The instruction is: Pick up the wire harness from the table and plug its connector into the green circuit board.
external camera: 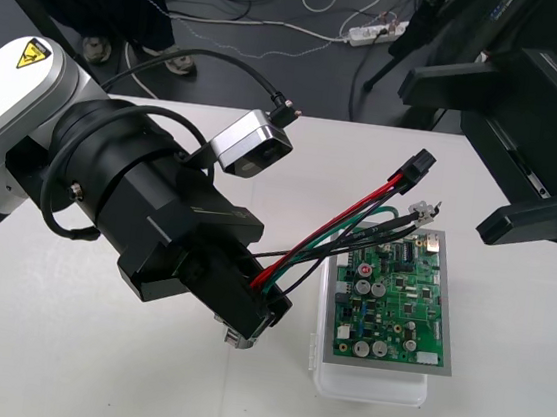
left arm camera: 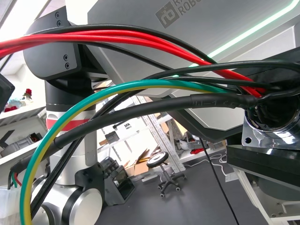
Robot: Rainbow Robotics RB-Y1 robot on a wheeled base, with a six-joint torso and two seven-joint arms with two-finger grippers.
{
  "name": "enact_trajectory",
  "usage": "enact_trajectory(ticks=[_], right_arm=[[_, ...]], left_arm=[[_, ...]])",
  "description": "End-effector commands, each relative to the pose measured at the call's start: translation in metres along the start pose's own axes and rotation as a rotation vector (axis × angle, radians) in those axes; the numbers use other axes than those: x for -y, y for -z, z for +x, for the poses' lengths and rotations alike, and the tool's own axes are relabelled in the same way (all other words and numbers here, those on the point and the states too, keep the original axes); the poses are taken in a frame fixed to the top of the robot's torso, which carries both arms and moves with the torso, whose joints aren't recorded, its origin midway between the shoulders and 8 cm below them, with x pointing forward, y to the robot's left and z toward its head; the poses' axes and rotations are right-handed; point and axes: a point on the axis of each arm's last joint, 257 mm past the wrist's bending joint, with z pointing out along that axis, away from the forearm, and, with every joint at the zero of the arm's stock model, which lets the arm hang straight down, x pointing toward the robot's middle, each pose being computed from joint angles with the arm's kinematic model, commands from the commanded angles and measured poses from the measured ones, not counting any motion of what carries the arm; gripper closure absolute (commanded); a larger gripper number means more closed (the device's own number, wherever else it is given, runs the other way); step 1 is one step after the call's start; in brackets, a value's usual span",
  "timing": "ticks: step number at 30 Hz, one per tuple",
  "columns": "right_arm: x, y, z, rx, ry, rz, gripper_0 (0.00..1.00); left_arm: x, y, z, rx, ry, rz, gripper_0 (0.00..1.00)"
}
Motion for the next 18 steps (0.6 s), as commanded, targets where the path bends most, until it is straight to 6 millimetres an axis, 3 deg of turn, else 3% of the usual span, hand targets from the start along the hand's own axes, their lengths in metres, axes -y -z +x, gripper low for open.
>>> enact_trajectory(ticks=[1, 6, 18], right_arm=[[-0.002, -0.015, -0.001, -0.025, -0.009, -0.045, 0.00], [-0.007, -0.027, 0.007, -0.029, -0.027, -0.093, 0.00], [-0.009, -0.033, 0.001, -0.006, -0.012, -0.115, 0.00]], left_arm=[[0.012, 0.001, -0.001, -0.004, 0.044, 0.034, 1.00], [0.013, 0.000, -0.002, -0.002, 0.041, 0.041, 1.00], [0.016, -0.001, -0.003, 0.001, 0.031, 0.053, 1.00]])
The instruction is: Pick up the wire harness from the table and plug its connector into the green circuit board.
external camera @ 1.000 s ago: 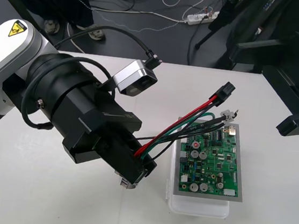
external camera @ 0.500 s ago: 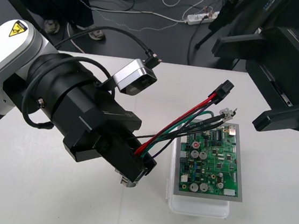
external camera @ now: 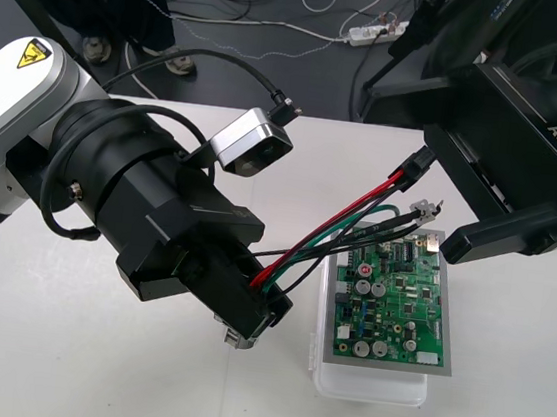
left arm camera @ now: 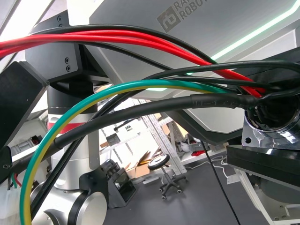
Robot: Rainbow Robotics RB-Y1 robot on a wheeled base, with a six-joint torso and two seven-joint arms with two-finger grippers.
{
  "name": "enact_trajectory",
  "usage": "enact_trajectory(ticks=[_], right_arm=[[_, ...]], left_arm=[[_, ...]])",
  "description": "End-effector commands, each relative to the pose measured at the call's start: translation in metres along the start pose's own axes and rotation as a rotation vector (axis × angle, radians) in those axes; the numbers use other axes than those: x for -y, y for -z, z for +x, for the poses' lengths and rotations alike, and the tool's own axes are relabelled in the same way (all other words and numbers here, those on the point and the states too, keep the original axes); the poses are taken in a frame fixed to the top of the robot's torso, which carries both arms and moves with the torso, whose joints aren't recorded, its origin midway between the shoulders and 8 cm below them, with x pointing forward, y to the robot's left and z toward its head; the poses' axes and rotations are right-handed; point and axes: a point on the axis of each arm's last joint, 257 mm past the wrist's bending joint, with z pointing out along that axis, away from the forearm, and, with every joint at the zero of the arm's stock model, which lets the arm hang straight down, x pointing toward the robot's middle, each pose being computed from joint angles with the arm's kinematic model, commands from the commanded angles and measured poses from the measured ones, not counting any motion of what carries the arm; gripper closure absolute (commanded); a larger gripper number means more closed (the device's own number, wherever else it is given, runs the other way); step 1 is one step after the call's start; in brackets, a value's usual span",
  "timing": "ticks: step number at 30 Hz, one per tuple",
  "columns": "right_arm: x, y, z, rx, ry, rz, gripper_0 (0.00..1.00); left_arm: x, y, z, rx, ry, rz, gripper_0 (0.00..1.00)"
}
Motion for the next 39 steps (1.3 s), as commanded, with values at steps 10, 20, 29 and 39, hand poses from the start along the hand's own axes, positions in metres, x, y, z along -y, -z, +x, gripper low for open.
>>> enact_trajectory(ticks=[10, 20, 29, 39], right_arm=[[-0.0067, -0.0125, -0.0124, 0.009, 0.017, -0.058, 0.00], [-0.0069, -0.0122, -0.0129, 0.012, 0.017, -0.059, 0.95], [-0.0069, -0.0122, -0.0129, 0.012, 0.017, -0.059, 1.00], [-0.0069, -0.0122, -0.0129, 0.012, 0.017, -0.059, 1.00]], left_arm=[[0.0131, -0.0004, -0.0012, -0.003, 0.030, 0.041, 1.00], [0.0149, 0.0003, -0.0019, 0.000, 0.030, 0.046, 1.00], [0.0154, -0.0003, -0.0019, 0.000, 0.029, 0.050, 1.00], [0.0162, 0.0000, -0.0025, 0.002, 0.003, 0.052, 1.00]])
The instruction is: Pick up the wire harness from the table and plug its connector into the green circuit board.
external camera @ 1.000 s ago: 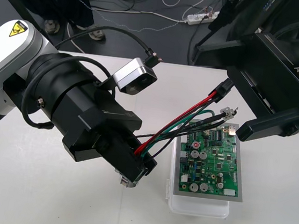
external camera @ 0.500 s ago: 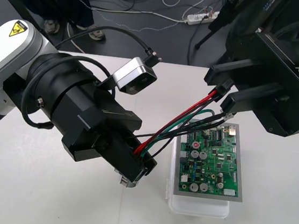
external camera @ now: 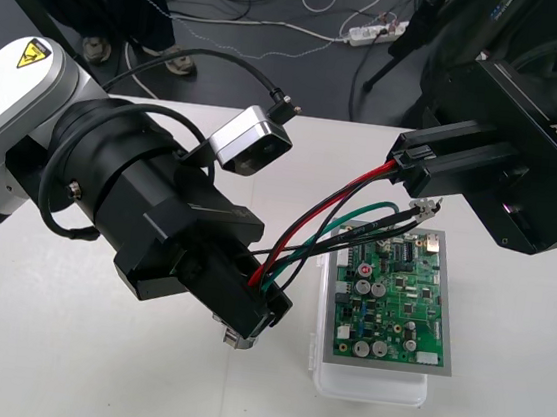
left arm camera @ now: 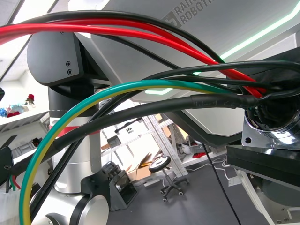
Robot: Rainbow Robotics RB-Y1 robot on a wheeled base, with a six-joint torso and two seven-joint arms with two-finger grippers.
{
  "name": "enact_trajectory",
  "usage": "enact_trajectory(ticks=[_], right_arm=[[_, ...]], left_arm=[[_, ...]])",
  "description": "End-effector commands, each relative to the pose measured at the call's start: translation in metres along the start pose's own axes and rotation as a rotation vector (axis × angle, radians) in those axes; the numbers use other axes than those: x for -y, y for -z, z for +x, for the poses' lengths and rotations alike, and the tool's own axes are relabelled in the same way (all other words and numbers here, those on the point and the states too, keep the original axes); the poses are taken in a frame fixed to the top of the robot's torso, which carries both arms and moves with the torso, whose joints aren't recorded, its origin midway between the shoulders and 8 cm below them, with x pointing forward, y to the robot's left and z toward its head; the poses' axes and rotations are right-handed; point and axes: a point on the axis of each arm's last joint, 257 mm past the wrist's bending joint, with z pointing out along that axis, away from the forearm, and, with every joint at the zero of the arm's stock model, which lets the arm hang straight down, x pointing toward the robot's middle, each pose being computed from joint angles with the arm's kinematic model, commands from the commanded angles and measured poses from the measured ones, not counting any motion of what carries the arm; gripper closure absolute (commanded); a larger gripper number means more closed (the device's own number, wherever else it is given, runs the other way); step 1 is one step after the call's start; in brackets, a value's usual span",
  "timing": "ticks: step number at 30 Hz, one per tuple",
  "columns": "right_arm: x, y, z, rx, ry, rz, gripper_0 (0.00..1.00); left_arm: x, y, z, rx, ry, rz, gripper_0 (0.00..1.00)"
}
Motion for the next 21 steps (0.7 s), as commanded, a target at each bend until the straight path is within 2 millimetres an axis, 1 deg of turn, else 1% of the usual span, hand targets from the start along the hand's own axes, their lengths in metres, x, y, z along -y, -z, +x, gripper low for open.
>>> enact_trajectory(ticks=[1, 2, 3, 4, 5, 6, 9, 13, 16, 17, 21], right_arm=[[-0.006, -0.011, -0.010, 0.001, 0.013, -0.051, 1.00], [-0.006, -0.011, -0.010, 0.001, 0.013, -0.051, 1.00], [-0.006, -0.011, -0.010, 0.001, 0.013, -0.051, 1.00], [-0.006, -0.011, -0.010, 0.001, 0.013, -0.051, 1.00], [-0.006, -0.011, -0.010, 0.001, 0.013, -0.051, 1.00], [-0.006, -0.011, -0.010, 0.001, 0.013, -0.051, 1.00], [-0.006, -0.011, -0.010, 0.001, 0.013, -0.051, 1.00], [-0.006, -0.011, -0.010, 0.001, 0.013, -0.051, 1.00], [-0.006, -0.011, -0.010, 0.001, 0.013, -0.051, 1.00], [-0.006, -0.011, -0.010, 0.001, 0.013, -0.051, 1.00], [-0.006, -0.011, -0.010, 0.001, 0.013, -0.051, 1.00]], left_arm=[[0.013, 0.000, -0.001, 0.000, 0.006, 0.040, 1.00], [0.012, 0.001, 0.000, -0.003, 0.005, 0.035, 0.73], [0.012, 0.002, -0.001, -0.004, -0.004, 0.031, 0.59], [0.012, 0.003, 0.000, -0.002, -0.026, 0.028, 0.22], [0.012, 0.003, 0.000, -0.002, -0.038, 0.025, 0.02], [0.011, 0.005, 0.000, -0.002, -0.055, 0.020, 0.00], [0.011, 0.008, 0.000, 0.000, -0.085, 0.006, 0.00], [0.003, 0.024, -0.010, 0.010, -0.149, -0.091, 0.00], [0.002, 0.040, -0.024, 0.044, -0.199, -0.167, 0.00], [0.002, 0.043, -0.027, 0.054, -0.205, -0.176, 0.00], [0.003, 0.065, -0.044, 0.148, -0.232, -0.240, 0.00]])
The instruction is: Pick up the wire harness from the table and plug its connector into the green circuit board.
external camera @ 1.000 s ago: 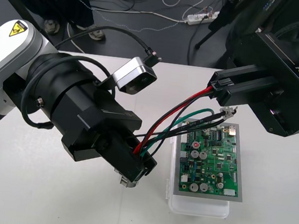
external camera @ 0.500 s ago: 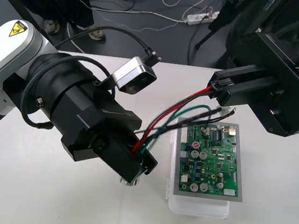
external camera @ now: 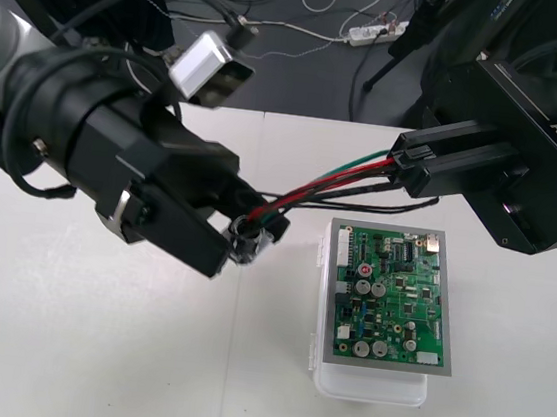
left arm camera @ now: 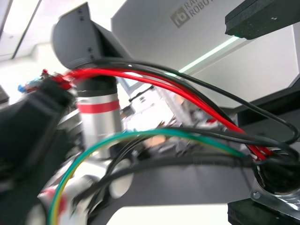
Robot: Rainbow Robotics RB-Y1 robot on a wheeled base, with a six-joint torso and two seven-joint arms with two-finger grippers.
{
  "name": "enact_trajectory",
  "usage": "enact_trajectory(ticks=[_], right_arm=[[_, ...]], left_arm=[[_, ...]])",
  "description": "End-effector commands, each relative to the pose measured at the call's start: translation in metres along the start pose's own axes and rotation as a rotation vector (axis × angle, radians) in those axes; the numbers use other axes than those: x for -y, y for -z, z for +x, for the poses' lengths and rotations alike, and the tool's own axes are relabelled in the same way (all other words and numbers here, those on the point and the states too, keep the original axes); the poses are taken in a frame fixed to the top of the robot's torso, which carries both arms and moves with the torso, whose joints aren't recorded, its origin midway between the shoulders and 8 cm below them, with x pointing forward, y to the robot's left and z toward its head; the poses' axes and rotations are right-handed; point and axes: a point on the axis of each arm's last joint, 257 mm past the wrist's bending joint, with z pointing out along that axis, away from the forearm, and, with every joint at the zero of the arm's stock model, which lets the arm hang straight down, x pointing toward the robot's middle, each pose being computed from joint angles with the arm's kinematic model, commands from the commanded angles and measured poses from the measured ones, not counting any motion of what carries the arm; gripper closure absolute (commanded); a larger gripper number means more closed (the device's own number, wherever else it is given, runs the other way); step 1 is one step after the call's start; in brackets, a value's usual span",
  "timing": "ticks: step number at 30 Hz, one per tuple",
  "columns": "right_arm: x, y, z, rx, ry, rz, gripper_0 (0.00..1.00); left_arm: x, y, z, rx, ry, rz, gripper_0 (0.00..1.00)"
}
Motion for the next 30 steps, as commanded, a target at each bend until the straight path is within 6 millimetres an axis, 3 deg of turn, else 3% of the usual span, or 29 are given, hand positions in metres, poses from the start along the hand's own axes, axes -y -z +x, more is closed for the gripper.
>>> enact_trajectory(ticks=[1, 10, 16, 20, 30], right_arm=[[-0.006, -0.011, -0.010, 0.001, 0.013, -0.051, 1.00], [-0.006, -0.011, -0.010, 0.001, 0.013, -0.051, 1.00], [-0.006, -0.011, -0.010, 0.001, 0.013, -0.051, 1.00], [-0.006, -0.011, -0.010, 0.001, 0.013, -0.051, 1.00], [-0.006, -0.011, -0.010, 0.001, 0.013, -0.051, 1.00]], left_arm=[[0.000, 0.026, -0.017, 0.080, -0.107, -0.089, 0.00], [-0.009, 0.060, -0.036, 0.231, -0.181, -0.281, 0.00], [-0.008, 0.072, -0.043, 0.337, -0.224, -0.369, 0.00], [-0.004, 0.072, -0.046, 0.387, -0.258, -0.407, 0.00], [0.022, 0.046, -0.062, 0.422, -0.486, -0.537, 0.00]])
